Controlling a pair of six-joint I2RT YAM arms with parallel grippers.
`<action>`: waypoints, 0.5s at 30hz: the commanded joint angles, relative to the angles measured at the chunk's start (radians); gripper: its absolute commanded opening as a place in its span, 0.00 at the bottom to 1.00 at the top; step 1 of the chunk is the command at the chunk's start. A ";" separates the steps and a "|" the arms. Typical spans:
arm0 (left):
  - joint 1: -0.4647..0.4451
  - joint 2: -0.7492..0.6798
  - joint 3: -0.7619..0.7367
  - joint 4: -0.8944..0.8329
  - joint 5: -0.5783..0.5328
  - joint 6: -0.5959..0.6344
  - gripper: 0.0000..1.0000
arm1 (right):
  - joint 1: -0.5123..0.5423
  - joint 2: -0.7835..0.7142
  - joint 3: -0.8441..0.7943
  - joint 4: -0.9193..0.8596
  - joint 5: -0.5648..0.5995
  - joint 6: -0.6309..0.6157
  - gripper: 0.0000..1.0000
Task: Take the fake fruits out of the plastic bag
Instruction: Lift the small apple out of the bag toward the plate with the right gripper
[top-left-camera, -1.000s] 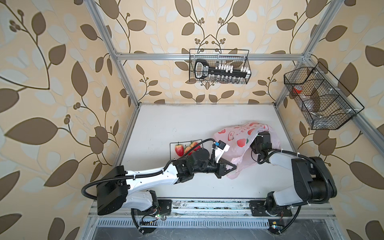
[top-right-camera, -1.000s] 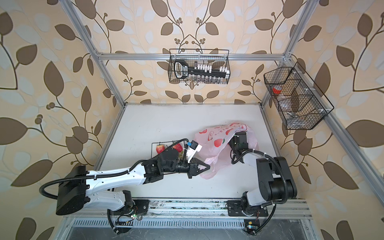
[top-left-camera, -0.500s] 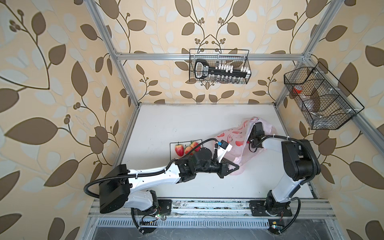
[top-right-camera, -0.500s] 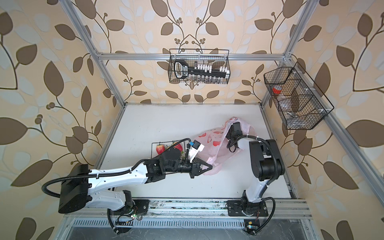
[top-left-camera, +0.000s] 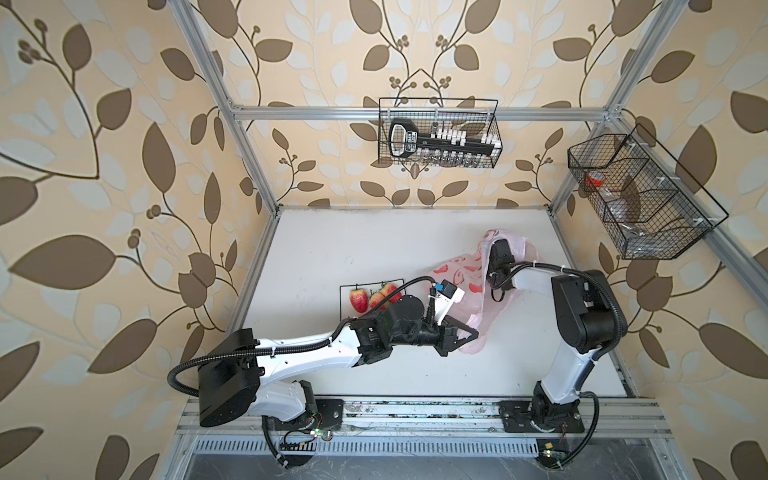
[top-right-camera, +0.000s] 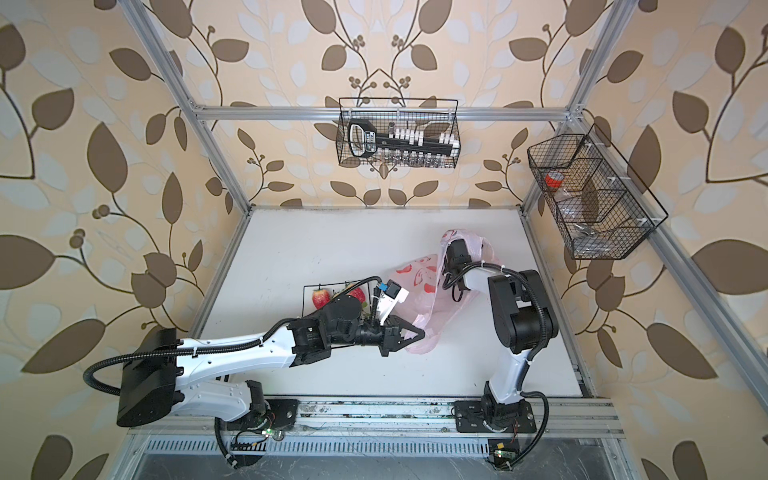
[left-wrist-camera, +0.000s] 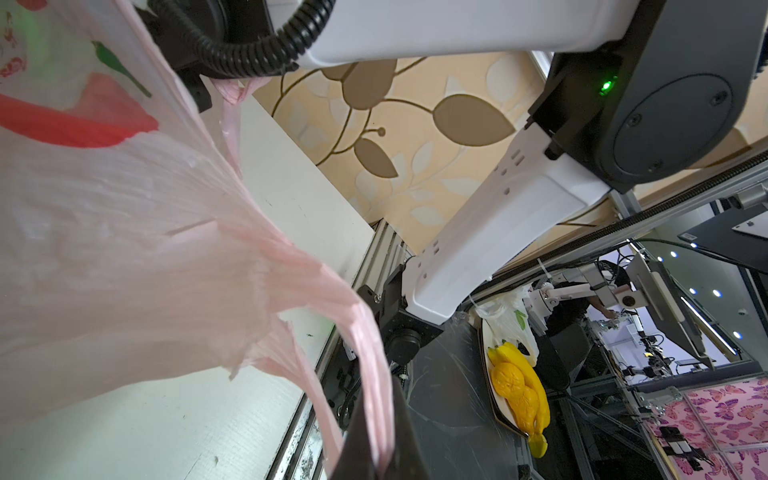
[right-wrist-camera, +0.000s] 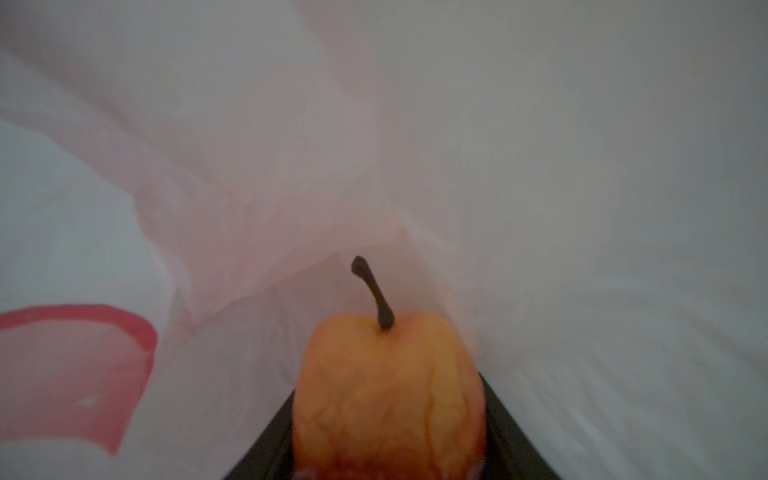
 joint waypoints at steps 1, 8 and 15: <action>-0.012 -0.009 0.012 -0.011 -0.055 0.002 0.00 | 0.001 -0.088 -0.029 -0.003 -0.026 -0.011 0.48; 0.013 -0.019 -0.009 -0.036 -0.201 0.005 0.00 | -0.013 -0.267 -0.165 0.085 -0.165 -0.009 0.47; 0.078 0.012 -0.012 -0.061 -0.240 0.032 0.00 | -0.059 -0.457 -0.330 0.166 -0.379 0.004 0.46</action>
